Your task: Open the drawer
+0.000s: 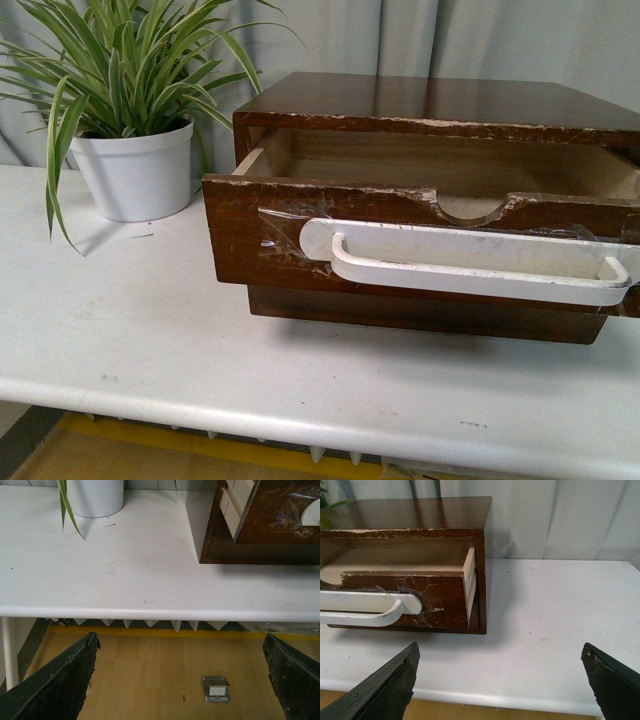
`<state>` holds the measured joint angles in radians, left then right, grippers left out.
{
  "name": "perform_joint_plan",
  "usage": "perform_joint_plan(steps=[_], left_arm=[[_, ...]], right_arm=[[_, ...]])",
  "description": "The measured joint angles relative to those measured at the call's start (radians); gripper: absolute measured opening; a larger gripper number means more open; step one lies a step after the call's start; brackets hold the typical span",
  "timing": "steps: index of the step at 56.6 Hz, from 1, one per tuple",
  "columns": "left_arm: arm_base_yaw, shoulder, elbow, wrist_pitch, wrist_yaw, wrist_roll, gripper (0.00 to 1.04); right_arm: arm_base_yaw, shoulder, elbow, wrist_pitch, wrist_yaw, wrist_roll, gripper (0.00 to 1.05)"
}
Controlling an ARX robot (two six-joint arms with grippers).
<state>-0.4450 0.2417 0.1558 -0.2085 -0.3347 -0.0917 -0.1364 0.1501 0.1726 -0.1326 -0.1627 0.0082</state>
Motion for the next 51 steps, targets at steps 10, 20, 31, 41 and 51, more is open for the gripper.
perform_joint_plan(steps=[10,20,31,41,51], left_arm=[[0.01,-0.068,-0.077,0.183,-0.061,0.04,0.86],[0.135,-0.17,-0.122,0.255,0.041,0.072,0.55],[0.241,-0.217,-0.146,0.233,0.141,0.081,0.23],[0.39,-0.236,-0.146,0.211,0.315,0.085,0.04],[0.439,-0.238,-0.146,0.209,0.332,0.087,0.04]], right_arm=[[0.089,-0.039,-0.042,0.097,0.141,0.003,0.82],[0.132,-0.07,-0.078,0.115,0.158,-0.004,0.53],[0.132,-0.09,-0.103,0.119,0.159,-0.004,0.19],[0.132,-0.104,-0.121,0.122,0.159,-0.007,0.01],[0.133,-0.144,-0.164,0.129,0.161,-0.007,0.01]])
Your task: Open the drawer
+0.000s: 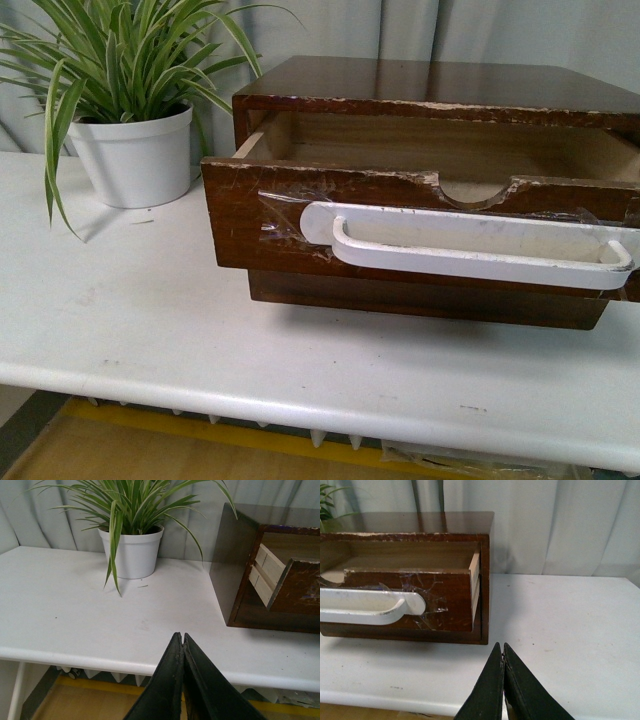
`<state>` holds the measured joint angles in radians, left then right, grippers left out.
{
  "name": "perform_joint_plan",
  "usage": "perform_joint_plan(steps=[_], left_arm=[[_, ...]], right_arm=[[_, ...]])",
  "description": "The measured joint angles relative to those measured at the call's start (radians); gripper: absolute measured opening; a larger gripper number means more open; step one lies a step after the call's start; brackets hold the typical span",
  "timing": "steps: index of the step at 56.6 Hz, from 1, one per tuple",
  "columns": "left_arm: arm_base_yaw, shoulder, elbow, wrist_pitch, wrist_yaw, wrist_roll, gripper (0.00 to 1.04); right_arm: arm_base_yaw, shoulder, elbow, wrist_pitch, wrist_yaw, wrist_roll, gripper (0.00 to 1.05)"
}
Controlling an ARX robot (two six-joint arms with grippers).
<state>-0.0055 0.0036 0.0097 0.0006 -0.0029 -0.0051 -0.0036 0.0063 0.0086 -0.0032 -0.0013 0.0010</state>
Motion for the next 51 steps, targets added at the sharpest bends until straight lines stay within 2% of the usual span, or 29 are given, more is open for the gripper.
perform_joint_plan(steps=[25,27,51], left_arm=[[0.002,0.0,0.0,0.0,0.0,-0.001,0.05],[0.002,0.0,0.0,0.0,0.0,0.0,0.09],[0.002,0.0,0.0,0.0,0.0,0.0,0.84]], right_arm=[[0.0,-0.002,-0.001,0.0,0.0,0.0,0.01],[0.0,-0.002,-0.001,0.0,0.0,-0.002,0.03],[0.0,-0.002,-0.001,0.0,0.0,-0.002,0.78]])
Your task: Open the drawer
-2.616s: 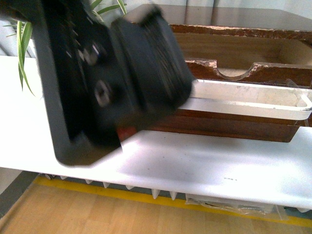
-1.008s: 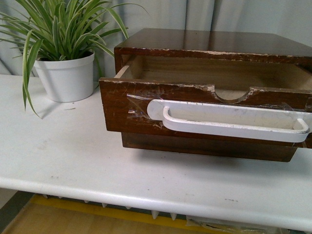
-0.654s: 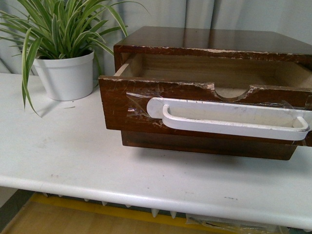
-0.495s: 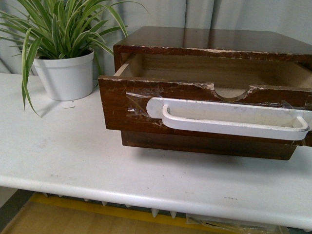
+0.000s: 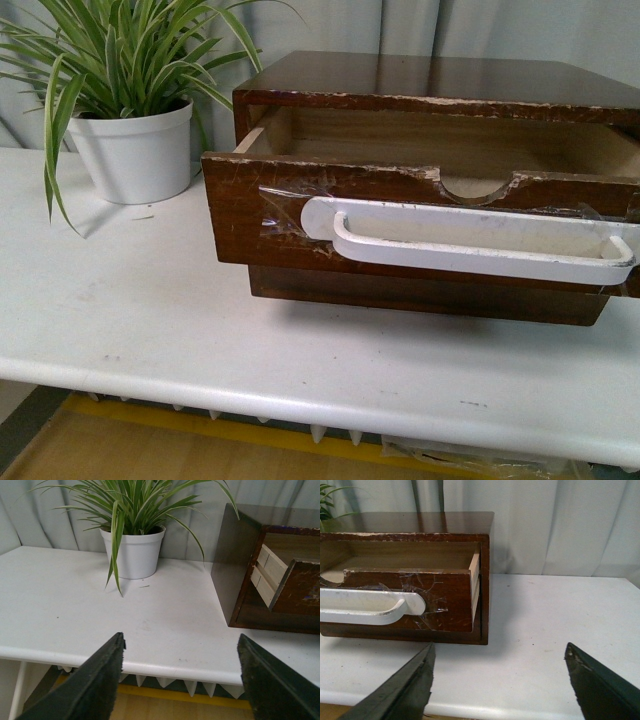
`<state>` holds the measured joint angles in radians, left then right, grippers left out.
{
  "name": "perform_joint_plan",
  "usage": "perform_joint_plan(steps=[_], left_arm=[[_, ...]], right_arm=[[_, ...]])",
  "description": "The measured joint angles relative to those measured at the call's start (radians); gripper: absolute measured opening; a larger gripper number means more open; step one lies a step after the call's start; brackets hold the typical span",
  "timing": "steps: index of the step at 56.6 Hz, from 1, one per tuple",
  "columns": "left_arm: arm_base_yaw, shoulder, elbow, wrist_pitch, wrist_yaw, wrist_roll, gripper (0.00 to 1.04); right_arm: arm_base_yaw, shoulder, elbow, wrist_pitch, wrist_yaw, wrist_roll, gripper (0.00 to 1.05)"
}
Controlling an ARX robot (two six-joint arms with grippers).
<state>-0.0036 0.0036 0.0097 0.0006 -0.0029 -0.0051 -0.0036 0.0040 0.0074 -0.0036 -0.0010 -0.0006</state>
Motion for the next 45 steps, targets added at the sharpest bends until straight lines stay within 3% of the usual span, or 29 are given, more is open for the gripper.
perform_joint_plan(steps=[4,7,45], left_arm=[[0.0,0.0,0.0,0.0,0.0,0.0,0.97],[0.0,0.0,0.0,0.0,0.0,0.001,1.0],[0.0,0.0,0.0,0.0,0.0,0.001,0.99]], right_arm=[[0.0,0.0,0.0,0.0,0.0,0.0,0.9],[0.0,0.0,0.0,0.0,0.0,0.001,0.98],[0.0,0.0,0.0,0.0,0.0,0.001,0.96]])
